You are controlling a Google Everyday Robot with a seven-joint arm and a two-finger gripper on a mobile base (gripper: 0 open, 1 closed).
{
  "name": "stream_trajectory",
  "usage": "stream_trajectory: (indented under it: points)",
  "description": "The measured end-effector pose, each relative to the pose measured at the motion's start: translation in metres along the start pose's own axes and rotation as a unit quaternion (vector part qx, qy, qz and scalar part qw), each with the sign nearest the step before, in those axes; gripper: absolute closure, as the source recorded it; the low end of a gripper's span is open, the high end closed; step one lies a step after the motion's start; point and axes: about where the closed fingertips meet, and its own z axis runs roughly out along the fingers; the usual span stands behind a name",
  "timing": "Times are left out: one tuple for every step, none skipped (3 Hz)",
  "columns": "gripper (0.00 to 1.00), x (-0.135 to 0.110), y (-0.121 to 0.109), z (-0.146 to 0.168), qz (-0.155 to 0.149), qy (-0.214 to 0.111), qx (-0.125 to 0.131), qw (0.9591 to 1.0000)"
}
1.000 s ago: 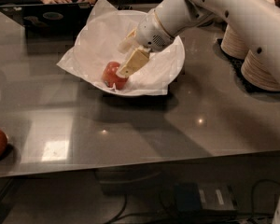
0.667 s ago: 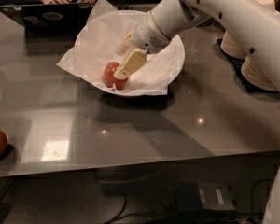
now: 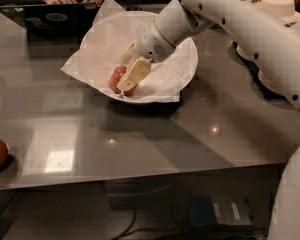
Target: Pick apple from white bowl
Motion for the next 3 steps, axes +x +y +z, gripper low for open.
stream_trajectory:
  points:
    - [0.38,0.0045,0.0014,0.0099,0.007,0.003,-0.013,0.9999]
    - [0.37,0.0081,0.0015,0.0143,0.012,0.004,-0.018,0.9998]
    - [0.36,0.0120,0.0007,0.0179,0.018,0.006,-0.021,0.9996]
